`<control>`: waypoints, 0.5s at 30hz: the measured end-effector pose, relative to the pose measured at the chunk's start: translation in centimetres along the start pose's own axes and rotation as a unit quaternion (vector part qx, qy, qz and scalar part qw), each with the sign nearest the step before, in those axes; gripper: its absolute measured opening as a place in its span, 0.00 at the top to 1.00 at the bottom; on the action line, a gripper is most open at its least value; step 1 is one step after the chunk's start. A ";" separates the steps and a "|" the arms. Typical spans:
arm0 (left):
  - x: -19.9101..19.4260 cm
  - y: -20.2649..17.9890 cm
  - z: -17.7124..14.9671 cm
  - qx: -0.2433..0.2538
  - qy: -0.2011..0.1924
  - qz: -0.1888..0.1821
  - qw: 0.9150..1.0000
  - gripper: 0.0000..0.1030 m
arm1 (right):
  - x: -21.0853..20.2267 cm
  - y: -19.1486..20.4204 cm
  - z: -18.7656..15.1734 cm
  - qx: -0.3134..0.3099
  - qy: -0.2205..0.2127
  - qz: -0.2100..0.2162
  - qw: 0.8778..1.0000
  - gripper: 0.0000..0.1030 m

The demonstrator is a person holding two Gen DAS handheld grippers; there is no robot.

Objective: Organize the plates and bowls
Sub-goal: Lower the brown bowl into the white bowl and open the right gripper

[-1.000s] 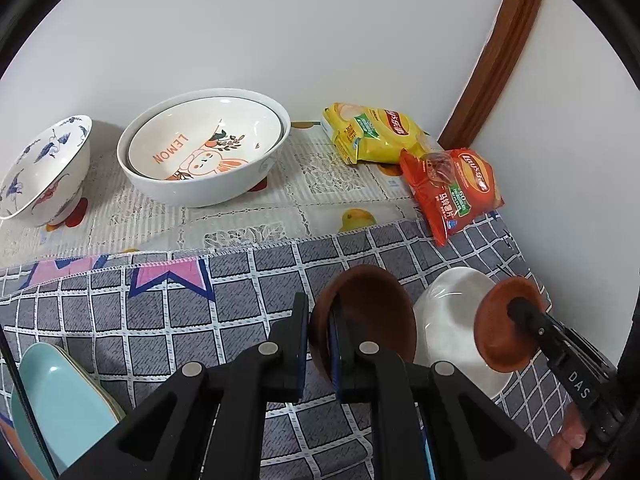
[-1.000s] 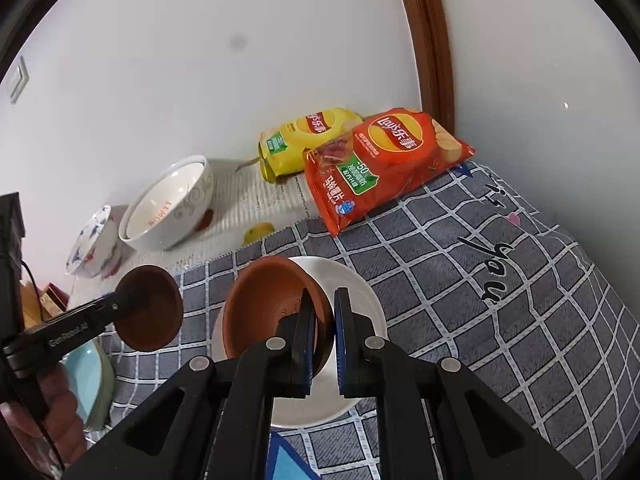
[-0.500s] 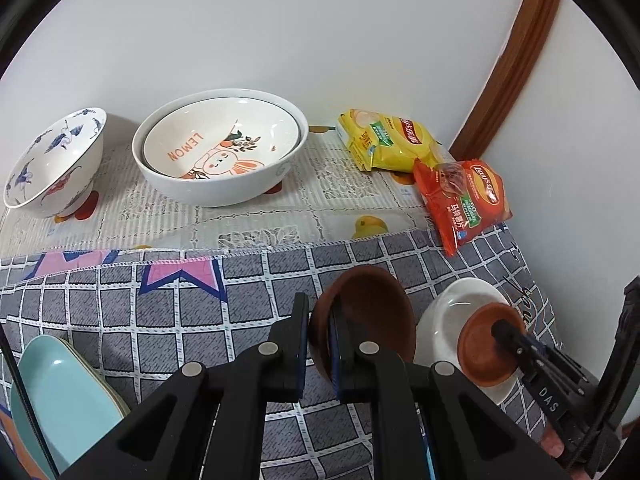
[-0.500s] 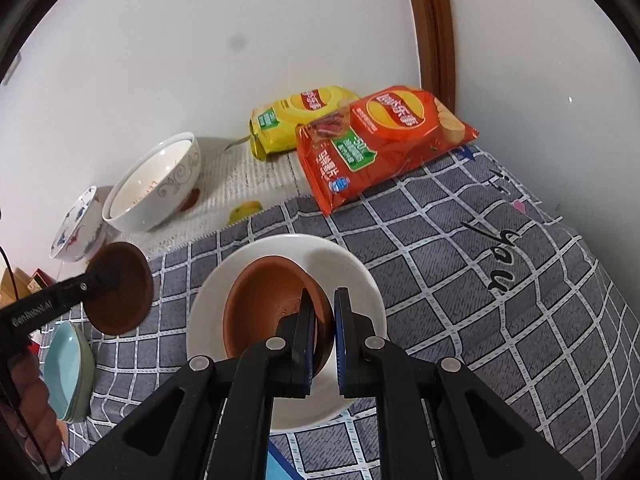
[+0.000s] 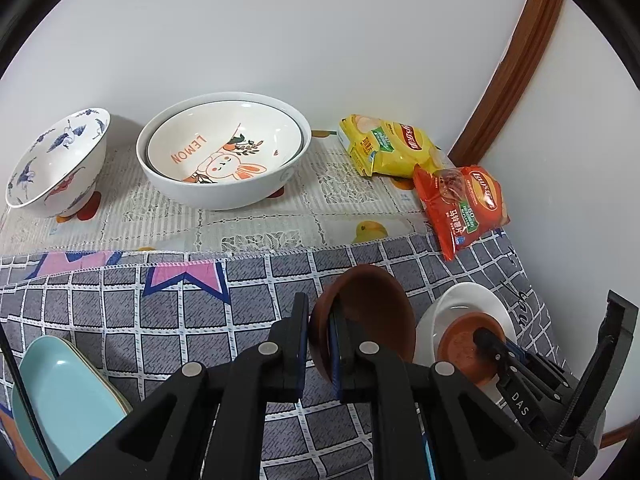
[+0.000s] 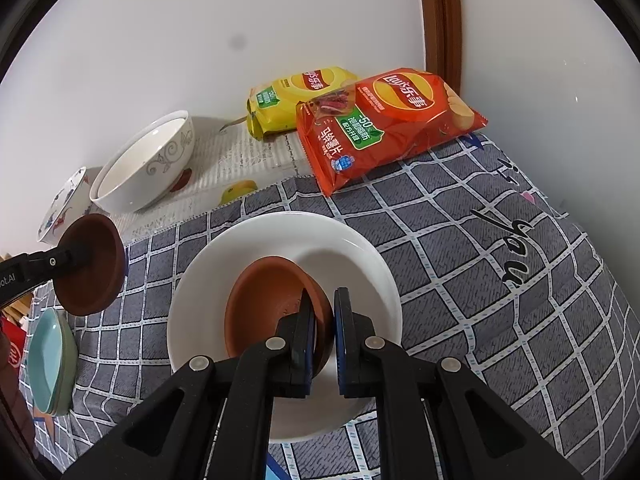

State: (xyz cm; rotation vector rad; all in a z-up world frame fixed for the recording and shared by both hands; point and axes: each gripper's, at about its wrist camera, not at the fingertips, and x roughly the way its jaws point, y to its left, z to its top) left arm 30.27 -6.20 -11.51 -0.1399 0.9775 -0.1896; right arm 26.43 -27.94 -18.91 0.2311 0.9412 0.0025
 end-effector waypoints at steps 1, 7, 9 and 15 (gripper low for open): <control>0.0 -0.1 0.0 0.001 0.000 0.000 1.000 0.91 | 0.0 0.0 0.0 -0.001 0.000 0.000 1.000 0.91; -0.2 -0.3 0.0 0.003 0.001 -0.005 1.000 0.91 | 0.5 0.6 0.2 -0.014 0.000 -0.013 1.000 0.91; -0.2 -0.2 0.0 0.002 0.001 -0.007 1.000 0.91 | 0.7 0.8 0.1 -0.019 0.000 -0.016 1.000 0.91; -0.3 -0.1 0.1 0.000 0.001 -0.009 1.000 0.91 | 0.9 1.2 0.0 -0.031 0.002 -0.027 0.999 0.91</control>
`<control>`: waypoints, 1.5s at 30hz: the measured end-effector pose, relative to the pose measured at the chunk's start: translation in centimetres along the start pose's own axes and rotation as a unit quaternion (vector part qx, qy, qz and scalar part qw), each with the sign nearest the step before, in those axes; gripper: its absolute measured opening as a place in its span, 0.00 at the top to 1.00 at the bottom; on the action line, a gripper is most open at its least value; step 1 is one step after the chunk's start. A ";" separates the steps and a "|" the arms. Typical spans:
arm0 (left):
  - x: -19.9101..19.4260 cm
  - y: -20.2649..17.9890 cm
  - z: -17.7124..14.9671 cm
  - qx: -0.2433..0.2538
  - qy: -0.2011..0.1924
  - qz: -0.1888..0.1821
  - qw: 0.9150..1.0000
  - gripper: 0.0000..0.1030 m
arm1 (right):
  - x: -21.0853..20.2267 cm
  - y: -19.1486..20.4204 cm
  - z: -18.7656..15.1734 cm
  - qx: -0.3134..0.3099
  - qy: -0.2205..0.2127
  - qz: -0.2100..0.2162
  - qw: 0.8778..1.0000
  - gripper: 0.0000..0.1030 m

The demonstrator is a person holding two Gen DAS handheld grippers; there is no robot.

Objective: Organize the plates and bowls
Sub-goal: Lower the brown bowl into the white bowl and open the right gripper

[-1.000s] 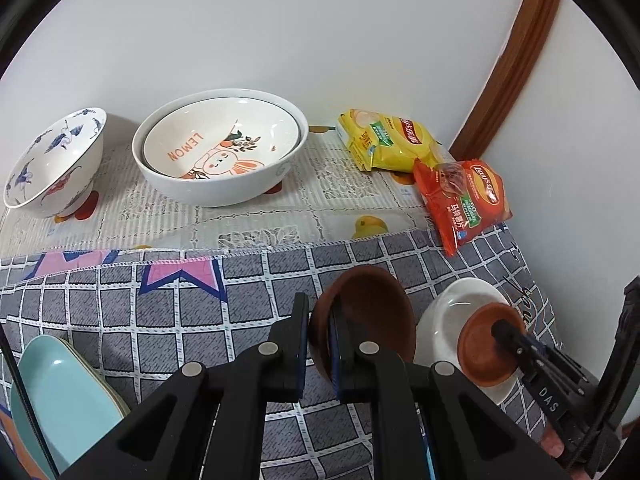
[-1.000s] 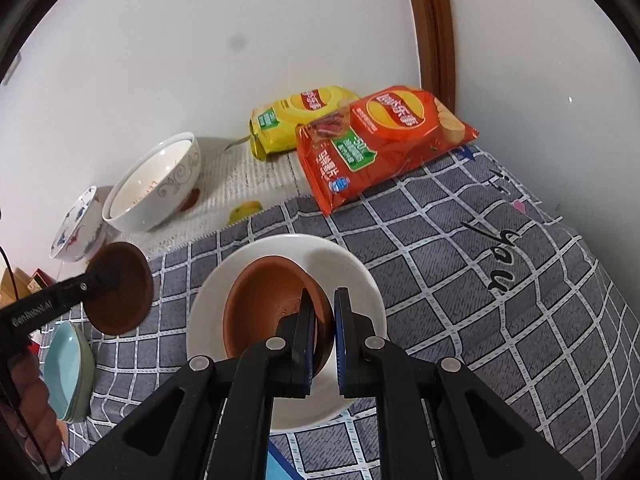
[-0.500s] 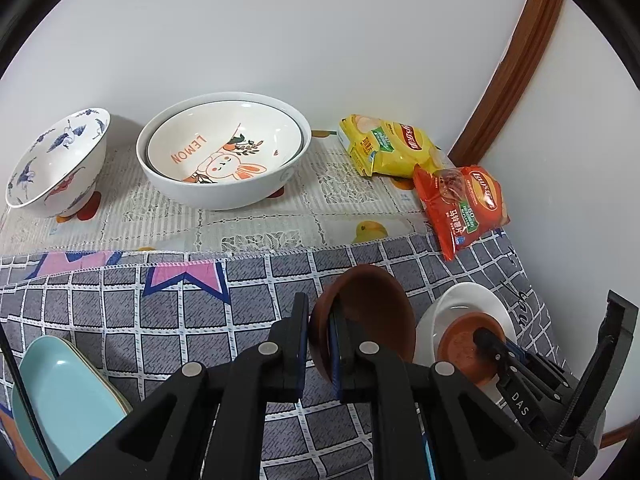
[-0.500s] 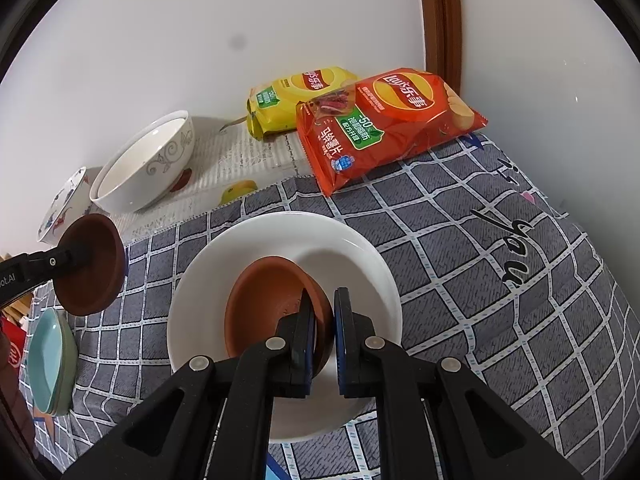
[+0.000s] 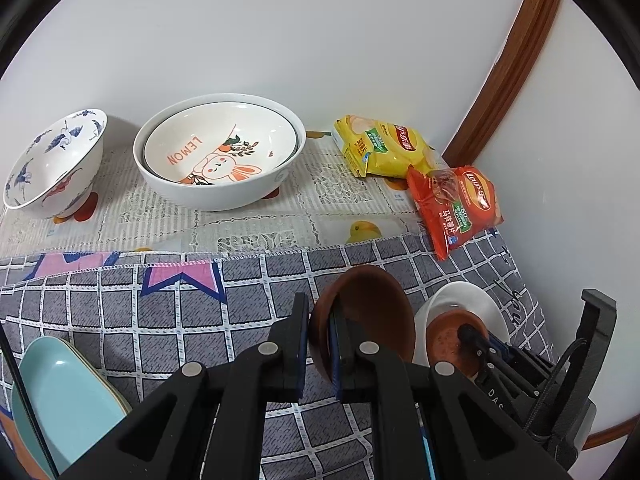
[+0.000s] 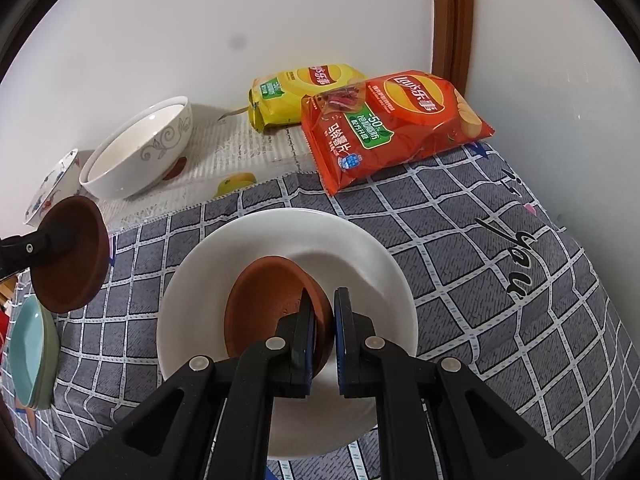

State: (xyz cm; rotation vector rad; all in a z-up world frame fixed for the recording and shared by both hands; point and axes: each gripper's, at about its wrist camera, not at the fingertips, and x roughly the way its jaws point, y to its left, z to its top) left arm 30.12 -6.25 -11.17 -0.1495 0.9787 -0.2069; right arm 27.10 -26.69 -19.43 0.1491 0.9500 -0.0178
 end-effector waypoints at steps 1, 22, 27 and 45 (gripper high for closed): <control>0.0 0.0 0.0 -0.001 0.000 0.000 1.000 0.91 | 0.0 0.1 0.0 -0.002 0.000 -0.001 1.000 0.91; 0.3 -0.2 -0.1 0.005 0.007 0.000 1.000 0.91 | 0.7 1.8 -0.2 -0.070 0.012 -0.077 0.994 0.90; 0.3 -0.1 -0.1 0.003 0.007 0.000 1.000 0.91 | 0.9 1.7 -0.1 -0.072 0.021 -0.070 0.995 0.89; 0.2 0.2 -0.1 0.001 0.007 -0.001 1.000 0.91 | 1.5 2.5 0.0 -0.111 0.042 -0.066 0.991 0.86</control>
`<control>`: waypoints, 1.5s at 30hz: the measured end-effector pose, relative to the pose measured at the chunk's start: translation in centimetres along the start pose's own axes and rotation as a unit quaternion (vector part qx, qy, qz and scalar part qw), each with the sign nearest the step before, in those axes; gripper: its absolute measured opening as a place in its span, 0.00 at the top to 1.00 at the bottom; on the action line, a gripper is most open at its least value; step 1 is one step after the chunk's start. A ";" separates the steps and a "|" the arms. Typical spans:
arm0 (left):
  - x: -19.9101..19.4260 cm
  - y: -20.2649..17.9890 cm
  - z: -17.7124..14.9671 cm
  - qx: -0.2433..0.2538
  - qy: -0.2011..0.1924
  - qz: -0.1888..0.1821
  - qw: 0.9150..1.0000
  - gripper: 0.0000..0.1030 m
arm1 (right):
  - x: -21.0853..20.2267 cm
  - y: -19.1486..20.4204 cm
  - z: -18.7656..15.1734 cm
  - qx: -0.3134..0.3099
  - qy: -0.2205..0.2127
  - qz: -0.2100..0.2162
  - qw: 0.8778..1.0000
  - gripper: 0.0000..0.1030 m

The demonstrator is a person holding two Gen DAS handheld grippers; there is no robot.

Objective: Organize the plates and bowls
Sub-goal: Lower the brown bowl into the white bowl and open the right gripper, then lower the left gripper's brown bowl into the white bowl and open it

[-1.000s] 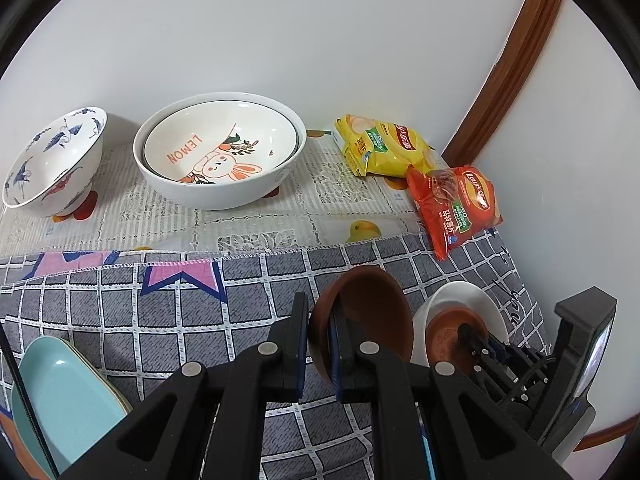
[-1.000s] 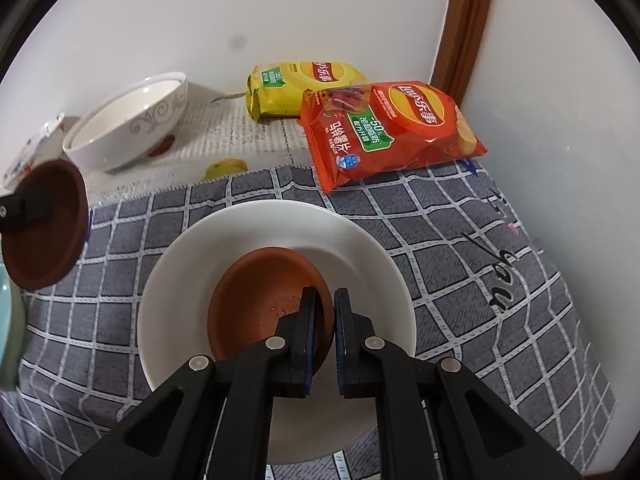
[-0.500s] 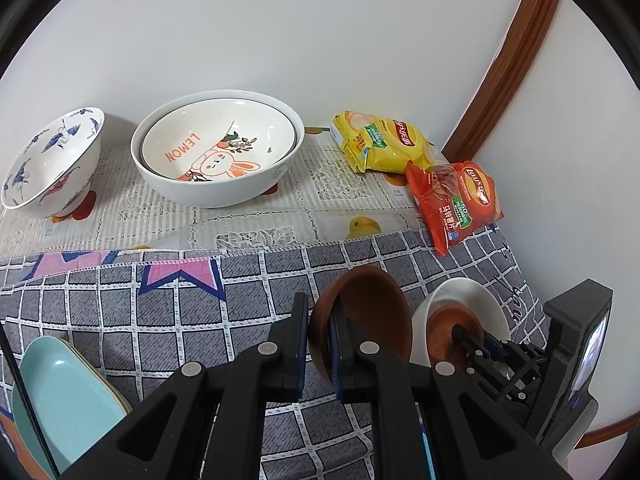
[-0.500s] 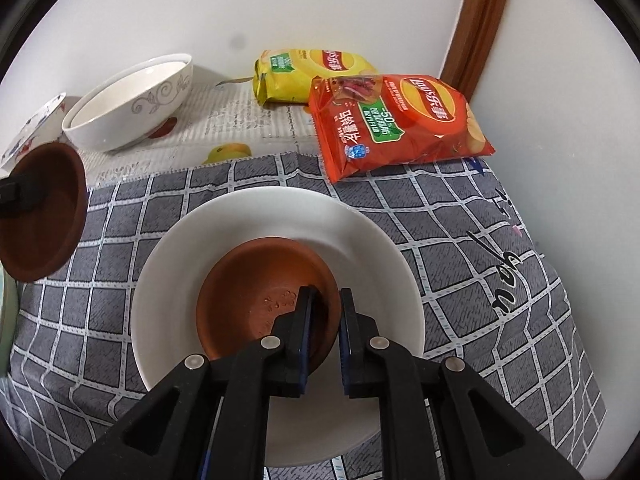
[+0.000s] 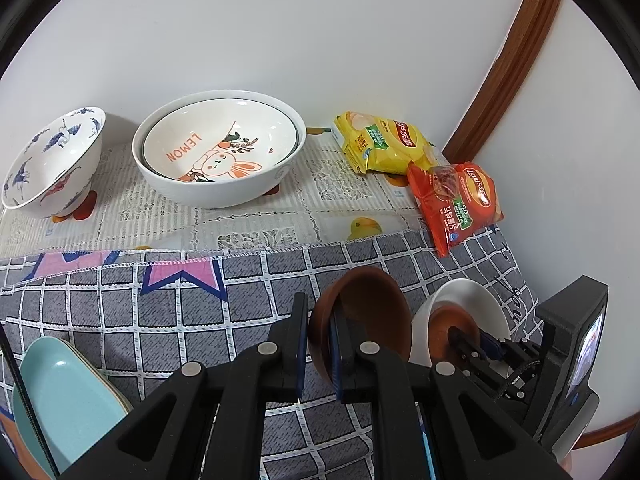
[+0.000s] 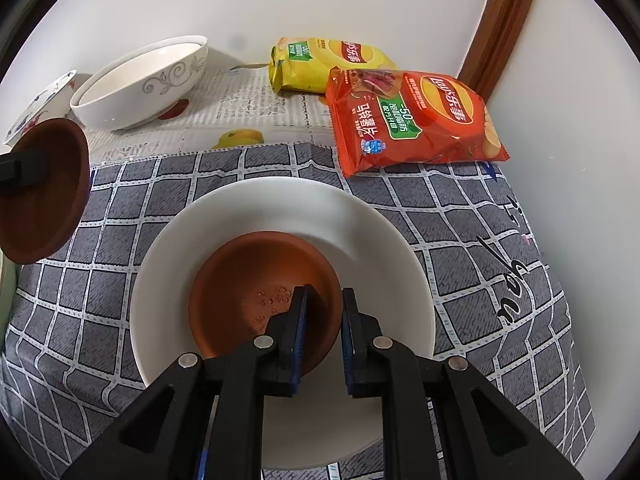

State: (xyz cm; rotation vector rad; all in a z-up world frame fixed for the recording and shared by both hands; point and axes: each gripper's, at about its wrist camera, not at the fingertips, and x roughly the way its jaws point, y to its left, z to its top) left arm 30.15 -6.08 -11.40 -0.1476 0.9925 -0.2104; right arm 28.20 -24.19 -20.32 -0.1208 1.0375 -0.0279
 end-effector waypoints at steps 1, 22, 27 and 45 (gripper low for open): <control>0.0 0.1 0.0 -0.001 0.000 -0.001 1.000 0.91 | 0.0 0.0 0.0 -0.001 0.000 -0.002 1.000 0.86; -0.7 -0.6 0.0 0.007 -0.013 -0.006 1.000 0.91 | -2.2 -1.6 -0.2 0.038 -0.035 0.039 0.998 0.70; -1.3 -1.6 -0.4 0.016 -0.022 -0.006 1.000 0.91 | -4.5 -2.8 -0.5 0.061 -0.060 0.065 0.994 0.70; -2.2 -7.5 -1.5 0.040 -0.018 -0.038 0.998 0.91 | -7.6 -11.9 -3.4 0.189 -0.113 0.089 0.971 0.64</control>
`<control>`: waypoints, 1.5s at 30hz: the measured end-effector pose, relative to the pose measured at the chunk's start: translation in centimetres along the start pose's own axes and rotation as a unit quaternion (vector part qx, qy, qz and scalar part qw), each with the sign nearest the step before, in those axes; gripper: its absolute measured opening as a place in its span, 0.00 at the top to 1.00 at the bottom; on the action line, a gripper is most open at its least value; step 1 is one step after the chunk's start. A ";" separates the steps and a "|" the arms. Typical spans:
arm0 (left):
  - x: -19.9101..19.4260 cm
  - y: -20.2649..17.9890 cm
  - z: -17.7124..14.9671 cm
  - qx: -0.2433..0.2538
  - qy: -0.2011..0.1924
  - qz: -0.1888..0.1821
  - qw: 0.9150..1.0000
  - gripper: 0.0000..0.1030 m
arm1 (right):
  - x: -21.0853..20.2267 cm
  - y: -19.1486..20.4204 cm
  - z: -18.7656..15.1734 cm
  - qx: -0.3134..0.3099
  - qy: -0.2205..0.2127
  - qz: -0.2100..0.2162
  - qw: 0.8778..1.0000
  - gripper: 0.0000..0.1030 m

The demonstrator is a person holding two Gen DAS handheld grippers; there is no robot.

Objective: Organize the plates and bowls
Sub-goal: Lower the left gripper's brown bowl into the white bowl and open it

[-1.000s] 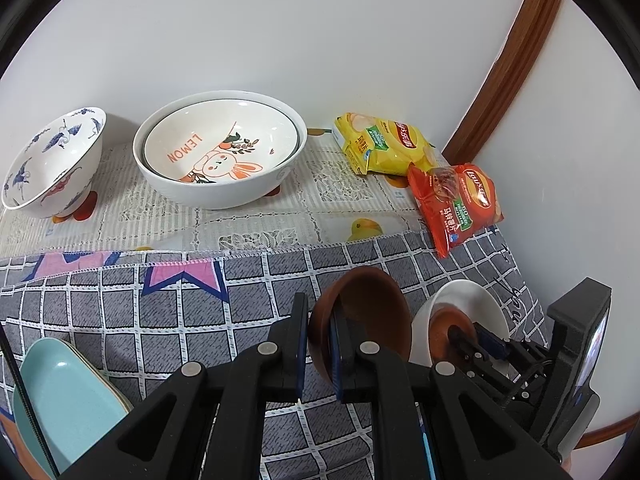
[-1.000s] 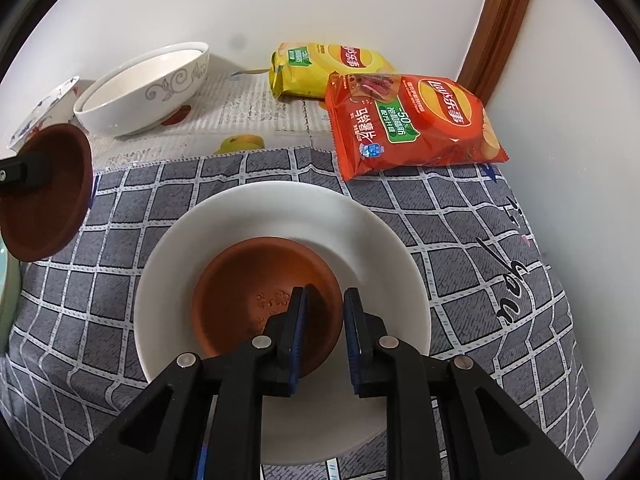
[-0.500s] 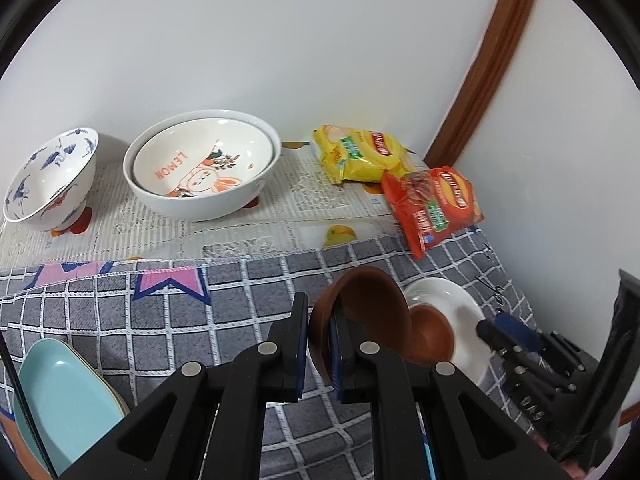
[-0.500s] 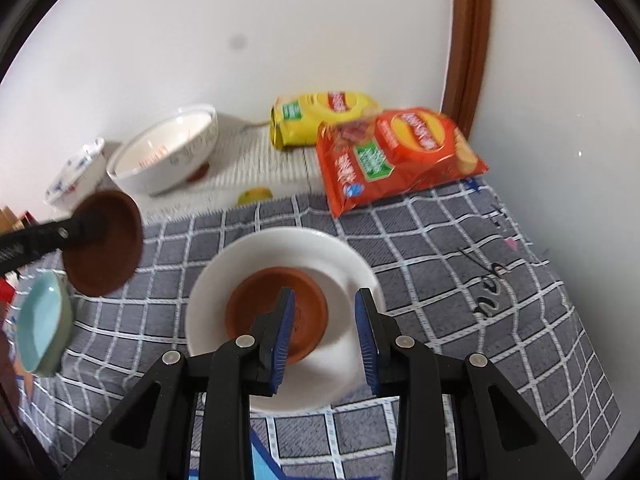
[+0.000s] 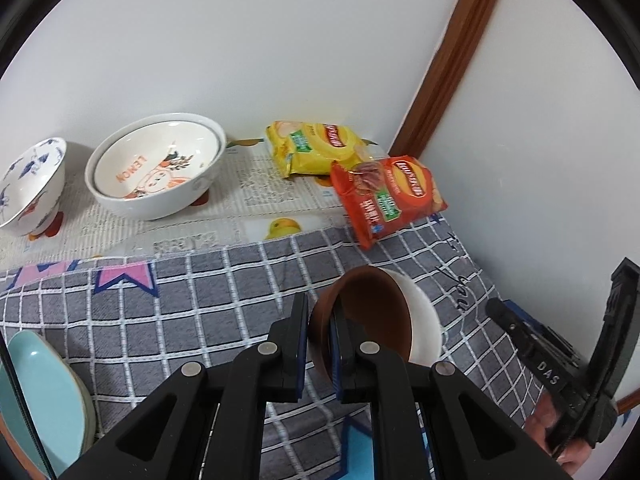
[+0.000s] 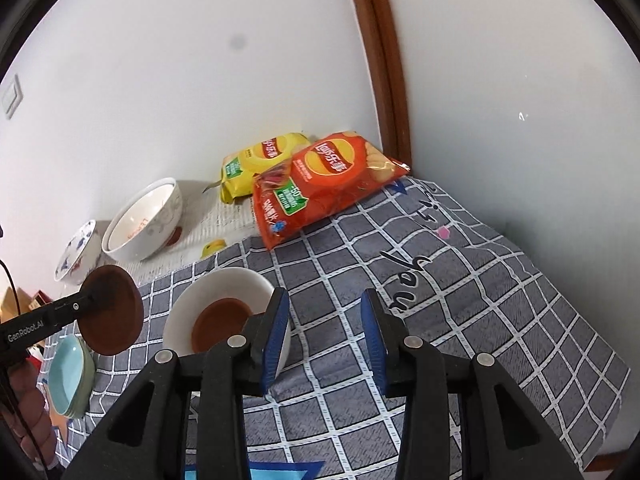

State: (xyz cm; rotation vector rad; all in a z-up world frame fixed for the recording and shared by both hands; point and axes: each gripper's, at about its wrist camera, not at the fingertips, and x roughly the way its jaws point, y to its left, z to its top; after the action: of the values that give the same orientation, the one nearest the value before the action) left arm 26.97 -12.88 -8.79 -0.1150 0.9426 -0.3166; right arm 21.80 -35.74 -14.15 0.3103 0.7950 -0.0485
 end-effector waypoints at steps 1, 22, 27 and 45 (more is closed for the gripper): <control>0.2 -0.4 0.2 0.000 0.001 -0.002 1.000 0.91 | 0.2 -0.3 0.0 0.005 0.002 -0.001 1.000 0.64; 5.6 -2.1 -1.1 -0.022 0.043 -0.001 0.999 0.91 | -0.5 -1.8 0.0 0.022 -0.013 -0.007 1.000 0.64; 6.1 -2.2 -1.3 -0.019 0.047 -0.002 0.999 0.91 | -0.1 -1.6 0.0 0.020 -0.006 -0.009 1.000 0.64; 8.0 -1.6 -1.7 -0.037 0.067 -0.010 0.997 0.91 | 0.0 -1.4 0.0 0.013 0.000 -0.014 1.000 0.64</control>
State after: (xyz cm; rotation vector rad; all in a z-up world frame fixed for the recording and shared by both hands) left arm 29.64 -16.83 -15.58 -0.1729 1.0863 -0.3115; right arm 21.62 -37.08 -14.54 0.3245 0.8001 -0.0844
